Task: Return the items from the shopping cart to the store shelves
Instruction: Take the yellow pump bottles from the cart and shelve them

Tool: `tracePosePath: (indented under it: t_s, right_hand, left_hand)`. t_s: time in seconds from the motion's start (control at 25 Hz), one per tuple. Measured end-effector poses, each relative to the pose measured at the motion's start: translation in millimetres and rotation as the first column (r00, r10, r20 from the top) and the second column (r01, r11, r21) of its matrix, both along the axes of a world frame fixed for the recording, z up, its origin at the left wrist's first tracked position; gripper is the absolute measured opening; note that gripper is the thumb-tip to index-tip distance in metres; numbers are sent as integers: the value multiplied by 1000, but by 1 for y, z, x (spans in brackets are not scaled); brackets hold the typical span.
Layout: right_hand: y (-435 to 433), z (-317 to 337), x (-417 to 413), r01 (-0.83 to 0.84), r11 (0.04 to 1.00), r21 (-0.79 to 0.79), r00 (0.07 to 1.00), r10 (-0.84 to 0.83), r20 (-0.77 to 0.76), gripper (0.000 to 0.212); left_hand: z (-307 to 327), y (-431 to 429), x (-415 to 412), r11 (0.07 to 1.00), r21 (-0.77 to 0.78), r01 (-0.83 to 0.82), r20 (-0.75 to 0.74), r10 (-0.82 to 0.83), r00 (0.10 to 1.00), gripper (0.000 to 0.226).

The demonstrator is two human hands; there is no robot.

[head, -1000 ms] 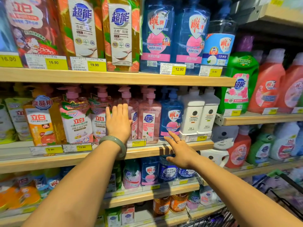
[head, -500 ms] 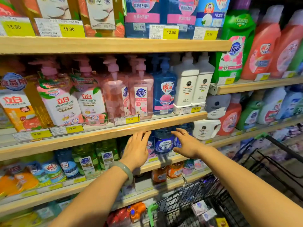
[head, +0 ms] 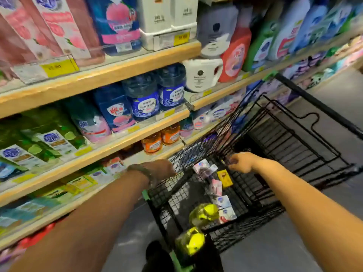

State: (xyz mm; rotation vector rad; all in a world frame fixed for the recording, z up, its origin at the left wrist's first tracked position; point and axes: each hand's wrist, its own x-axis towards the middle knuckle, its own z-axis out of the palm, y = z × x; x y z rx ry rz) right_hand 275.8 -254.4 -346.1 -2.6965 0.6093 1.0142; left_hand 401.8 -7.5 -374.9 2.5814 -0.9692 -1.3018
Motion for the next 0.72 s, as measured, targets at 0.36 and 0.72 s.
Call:
tracePosePath:
  t_s: [0.36,0.72]
  right_hand:
    - [-27,-142,-48,-40,971,234,966,97,-240,17]
    - [8,-257,-75,-3,884,467,968,120,-221,97]
  left_hand:
    - [-134,-40,-108,941,187,-281,-305,327,895,37]
    - [-215,5,-191,807,374,-457,-507,590,628,101]
